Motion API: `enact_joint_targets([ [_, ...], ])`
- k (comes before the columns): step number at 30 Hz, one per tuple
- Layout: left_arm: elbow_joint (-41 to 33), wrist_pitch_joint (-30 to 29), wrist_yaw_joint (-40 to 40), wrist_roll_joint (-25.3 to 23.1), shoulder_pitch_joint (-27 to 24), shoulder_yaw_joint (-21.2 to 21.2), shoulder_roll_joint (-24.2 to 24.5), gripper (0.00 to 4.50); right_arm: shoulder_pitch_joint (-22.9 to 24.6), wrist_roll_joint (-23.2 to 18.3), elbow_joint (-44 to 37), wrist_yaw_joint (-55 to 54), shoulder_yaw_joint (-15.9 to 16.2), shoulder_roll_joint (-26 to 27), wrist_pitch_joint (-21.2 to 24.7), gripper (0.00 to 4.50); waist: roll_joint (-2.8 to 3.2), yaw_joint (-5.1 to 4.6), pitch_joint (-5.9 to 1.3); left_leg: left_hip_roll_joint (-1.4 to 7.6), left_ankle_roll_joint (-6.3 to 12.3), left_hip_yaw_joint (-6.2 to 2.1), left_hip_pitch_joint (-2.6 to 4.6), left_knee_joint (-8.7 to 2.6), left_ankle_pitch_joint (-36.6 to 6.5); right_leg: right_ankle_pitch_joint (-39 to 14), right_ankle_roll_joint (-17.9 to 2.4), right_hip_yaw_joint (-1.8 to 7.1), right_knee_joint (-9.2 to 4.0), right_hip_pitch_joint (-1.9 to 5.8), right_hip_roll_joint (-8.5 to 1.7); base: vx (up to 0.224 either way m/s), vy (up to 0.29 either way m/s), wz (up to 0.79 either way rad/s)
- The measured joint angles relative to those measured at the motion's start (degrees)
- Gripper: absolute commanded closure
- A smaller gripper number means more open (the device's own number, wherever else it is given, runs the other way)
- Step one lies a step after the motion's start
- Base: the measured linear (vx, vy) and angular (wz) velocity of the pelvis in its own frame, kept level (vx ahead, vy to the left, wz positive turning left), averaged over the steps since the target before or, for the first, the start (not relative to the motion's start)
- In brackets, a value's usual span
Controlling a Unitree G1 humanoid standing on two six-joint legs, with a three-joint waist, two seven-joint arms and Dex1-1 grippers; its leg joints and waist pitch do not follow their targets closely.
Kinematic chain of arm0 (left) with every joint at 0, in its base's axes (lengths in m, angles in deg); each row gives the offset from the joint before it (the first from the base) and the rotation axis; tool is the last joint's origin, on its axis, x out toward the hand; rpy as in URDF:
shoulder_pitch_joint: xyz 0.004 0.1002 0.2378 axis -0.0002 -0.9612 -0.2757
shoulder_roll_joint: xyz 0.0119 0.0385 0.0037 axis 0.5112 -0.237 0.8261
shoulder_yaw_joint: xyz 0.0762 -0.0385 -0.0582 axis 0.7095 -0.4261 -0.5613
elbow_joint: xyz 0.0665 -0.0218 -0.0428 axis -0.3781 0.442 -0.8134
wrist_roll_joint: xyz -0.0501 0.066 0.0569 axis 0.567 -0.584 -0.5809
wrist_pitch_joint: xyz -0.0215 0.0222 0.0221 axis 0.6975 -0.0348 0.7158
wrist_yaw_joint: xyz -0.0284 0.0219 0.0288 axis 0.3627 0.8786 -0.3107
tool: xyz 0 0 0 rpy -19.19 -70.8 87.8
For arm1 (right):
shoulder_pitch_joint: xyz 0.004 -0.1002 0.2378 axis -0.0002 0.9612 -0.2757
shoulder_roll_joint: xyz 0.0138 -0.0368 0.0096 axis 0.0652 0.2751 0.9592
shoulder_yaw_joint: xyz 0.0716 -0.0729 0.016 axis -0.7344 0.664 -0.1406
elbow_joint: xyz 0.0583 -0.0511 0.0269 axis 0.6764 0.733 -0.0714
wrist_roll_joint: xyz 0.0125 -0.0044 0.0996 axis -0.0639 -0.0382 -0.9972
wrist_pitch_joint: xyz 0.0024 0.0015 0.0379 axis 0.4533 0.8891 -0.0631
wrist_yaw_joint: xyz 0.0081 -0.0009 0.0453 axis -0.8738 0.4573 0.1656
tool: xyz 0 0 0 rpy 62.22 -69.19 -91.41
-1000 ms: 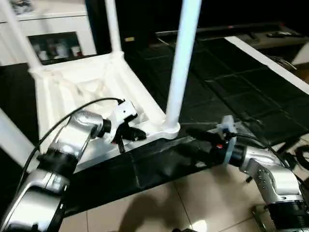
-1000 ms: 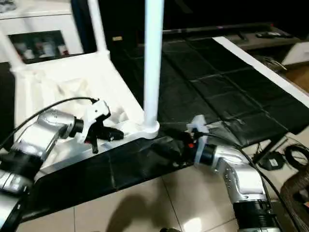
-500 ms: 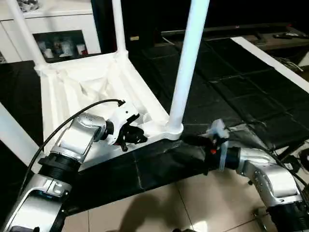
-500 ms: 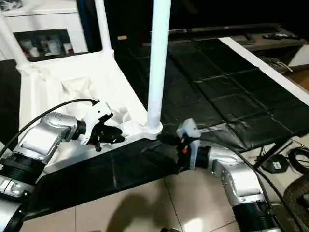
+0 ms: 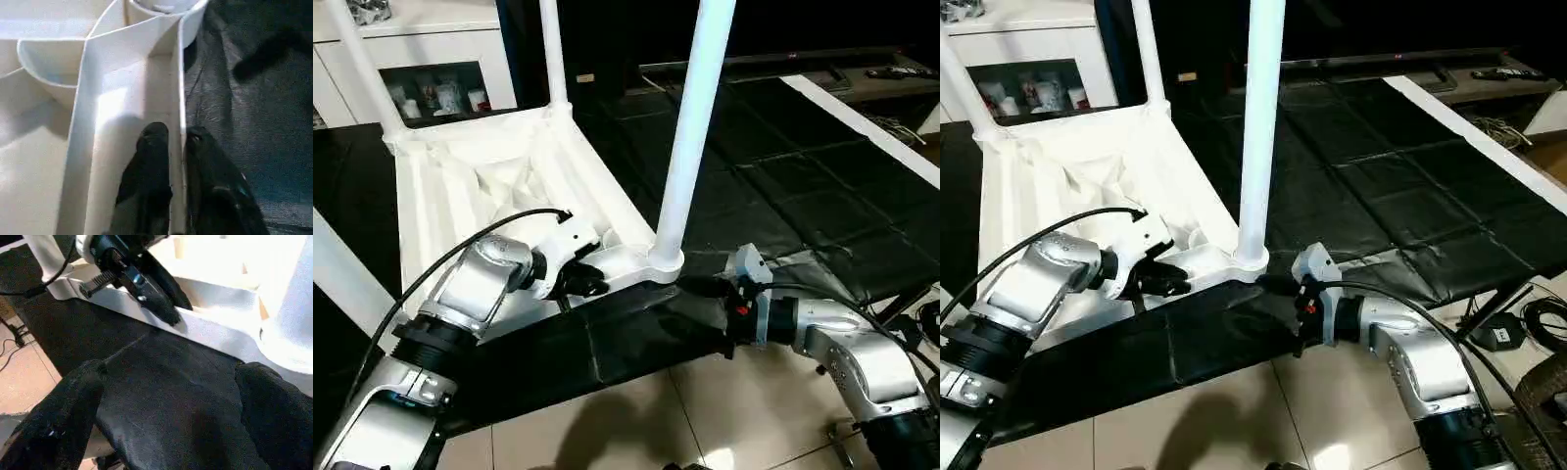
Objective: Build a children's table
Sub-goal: Rotate leg to tighten
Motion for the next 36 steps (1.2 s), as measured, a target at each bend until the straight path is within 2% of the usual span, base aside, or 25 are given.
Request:
enact_joint_targets([
  [4,0.6,6.6,3.1,0.0,-0.2,1.0,1.8,4.21,0.0,0.0,-0.2,0.0,0.5,0.0,-0.1,0.0,0.0,-0.02,0.0,0.0,0.0,-0.01,0.01,0.0,0.0,0.0,0.0,0.0,-0.01,0.02,0.0,0.0,0.0,0.0],
  [5,1.0,8.8,4.3,0.0,-0.4,1.2,2.4,4.43,0.0,0.0,-0.2,0.0,0.5,-0.2,-0.1,0.0,0.01,0.04,-0.01,0.0,0.0,-0.02,0.0,-0.01,0.0,0.0,0.0,0.0,-0.01,0.02,0.0,0.0,0.0,0.0],
  [8,3.8,15.6,6.7,0.1,-0.5,1.5,2.9,4.43,0.0,-0.5,-0.2,0.1,0.6,-0.4,-0.1,0.0,0.09,0.38,-0.06,-0.01,0.01,-0.06,0.0,-0.01,0.0,0.0,0.0,0.02,-0.02,0.08,0.0,0.0,0.0,0.0],
  [11,10.2,22.1,6.2,-0.1,1.4,2.2,1.8,4.43,0.5,-0.8,-1.0,0.5,0.6,-0.7,-0.1,0.0,0.32,1.27,-0.2,0.05,0.06,-0.04,0.23,-0.01,0.0,-0.1,0.2,0.07,-0.07,0.61,0.0,0.0,0.0,0.0],
  [13,13.0,24.4,5.3,-0.8,2.4,2.4,1.6,4.43,0.7,-0.9,-1.7,0.6,0.6,-0.8,-0.1,0.0,0.39,1.25,-0.24,0.2,-0.18,0.09,0.48,-0.03,-0.1,-0.1,0.2,0.05,-0.2,1.04,0.0,0.0,0.0,0.0],
  [17,17.4,26.6,2.4,-1.5,3.7,2.2,1.5,4.43,1.1,-1.2,-2.5,0.6,0.6,-1.1,-0.1,0.0,0.38,1.1,-0.24,0.21,-0.18,0.06,0.95,-0.02,-0.1,-0.1,0.3,-0.12,-0.58,1.65,0.0,0.0,0.0,0.0],
  [19,19.0,27.9,1.5,-1.7,4.2,2.1,1.5,4.43,1.2,-1.2,-2.5,0.5,0.6,-1.1,-0.1,0.0,0.38,0.99,-0.24,0.22,-0.18,-0.01,0.95,-0.05,-0.1,0.0,0.4,-0.29,-0.92,1.77,0.01,0.0,0.0,0.0],
  [24,23.2,31.4,0.8,-2.4,5.7,1.8,1.5,4.43,1.2,-1.3,-2.5,0.4,0.6,-1.1,-0.1,0.0,0.38,-0.1,-0.24,0.31,-0.02,-0.06,0.67,-0.02,0.0,0.2,0.7,-0.65,-1.94,2.02,0.0,0.0,0.0,0.0],
  [29,28.3,33.4,-3.0,-3.1,8.0,1.0,0.7,4.43,1.2,-1.3,-2.5,-0.3,0.8,-1.0,-0.1,0.0,0.37,-0.49,-0.23,0.61,0.12,-0.08,0.19,0.17,0.1,0.2,0.8,-1.22,-2.59,1.98,-0.08,0.0,0.0,0.0],
  [33,28.9,34.8,-3.5,-3.4,8.3,1.0,1.0,4.43,1.2,-1.3,-2.5,-0.7,0.9,-1.0,-0.1,0.0,0.37,-0.53,-0.23,0.63,0.12,-0.07,0.2,0.14,0.1,0.2,0.8,-1.21,-2.53,1.95,-0.09,0.0,0.0,0.0],
  [36,26.7,33.0,-1.4,-2.2,7.3,0.0,1.4,4.43,1.2,-1.3,-2.5,-0.9,0.8,-0.9,-0.1,0.0,0.37,-0.32,-0.23,0.69,0.01,-0.03,0.21,0.14,0.1,0.8,0.7,-0.87,-2.12,1.76,-0.09,0.0,0.0,0.0],
])
